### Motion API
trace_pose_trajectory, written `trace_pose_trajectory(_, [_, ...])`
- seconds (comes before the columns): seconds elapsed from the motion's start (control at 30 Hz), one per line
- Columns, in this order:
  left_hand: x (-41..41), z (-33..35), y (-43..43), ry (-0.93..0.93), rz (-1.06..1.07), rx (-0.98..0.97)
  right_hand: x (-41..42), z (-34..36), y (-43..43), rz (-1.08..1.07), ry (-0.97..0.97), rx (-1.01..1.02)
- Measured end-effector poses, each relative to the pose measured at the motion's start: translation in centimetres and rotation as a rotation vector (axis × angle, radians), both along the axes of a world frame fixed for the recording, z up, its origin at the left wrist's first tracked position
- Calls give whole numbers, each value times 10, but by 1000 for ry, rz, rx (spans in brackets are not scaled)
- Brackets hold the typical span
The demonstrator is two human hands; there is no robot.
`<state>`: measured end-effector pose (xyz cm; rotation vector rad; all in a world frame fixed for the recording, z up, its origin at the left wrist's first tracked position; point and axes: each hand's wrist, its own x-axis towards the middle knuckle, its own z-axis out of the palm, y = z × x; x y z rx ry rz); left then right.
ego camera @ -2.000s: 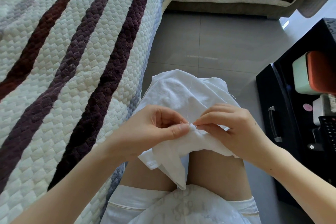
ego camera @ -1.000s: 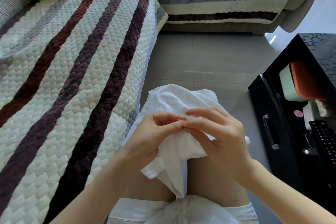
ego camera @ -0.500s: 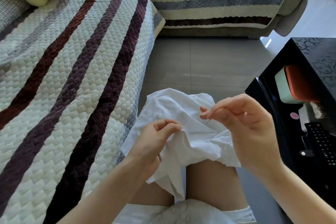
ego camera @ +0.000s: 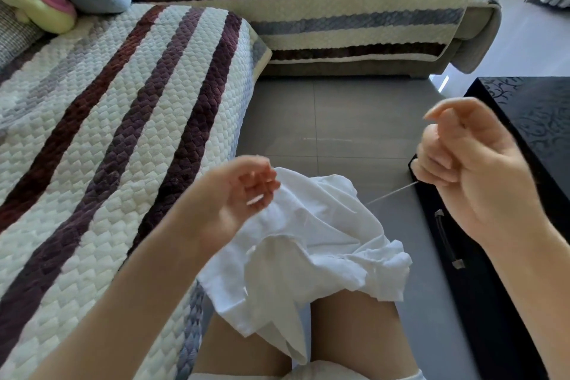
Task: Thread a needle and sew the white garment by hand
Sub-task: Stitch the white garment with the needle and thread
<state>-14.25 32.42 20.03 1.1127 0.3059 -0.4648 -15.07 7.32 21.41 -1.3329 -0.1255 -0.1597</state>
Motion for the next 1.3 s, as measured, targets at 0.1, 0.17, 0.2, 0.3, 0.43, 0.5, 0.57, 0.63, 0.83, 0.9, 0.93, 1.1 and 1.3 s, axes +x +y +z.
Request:
trace_pose_trajectory(0.1, [19, 31, -2, -226, -172, 171, 20, -14, 17, -29, 1, -233])
trace_pose_trajectory(0.17, [30, 50, -7, -357, -253, 281, 32, -24, 31, -7, 3, -375])
trace_pose_trajectory(0.2, [34, 59, -9, -410, -295, 328, 37, -29, 38, 19, 12, -436])
trace_pose_trajectory(0.3, [41, 76, -12, -528, -429, 413, 41, -38, 61, 141, 24, -525])
trace_pose_trajectory(0.43, [44, 82, -10, -553, -465, 467, 28, -38, 78, 335, -13, -386])
trace_pose_trajectory(0.5, [46, 78, -8, -542, -448, 475, 21, -40, 81, 363, -78, -340])
trace_pose_trajectory(0.57, [49, 70, -4, -508, -427, 473, 17, -41, 84, 325, -133, -352])
trace_pose_trajectory(0.63, [52, 59, -2, -459, -392, 474, 15, -40, 87, 233, -171, -372])
trace_pose_trajectory(0.83, [38, 8, 1, -318, -348, 657, 14, -29, 68, 17, -251, -430])
trace_pose_trajectory(0.9, [24, -10, 3, -302, -441, 740, 14, -24, 56, 10, -167, -311])
trace_pose_trajectory(0.93, [16, -17, 3, -296, -506, 769, 14, -20, 50, 12, -118, -248])
trace_pose_trajectory(1.1, [-19, -44, 5, -306, -607, 653, 23, -6, 16, 61, 103, -65])
trace_pose_trajectory(1.3, [-36, -45, 6, -269, -459, 540, 67, -14, -42, -54, 431, 478])
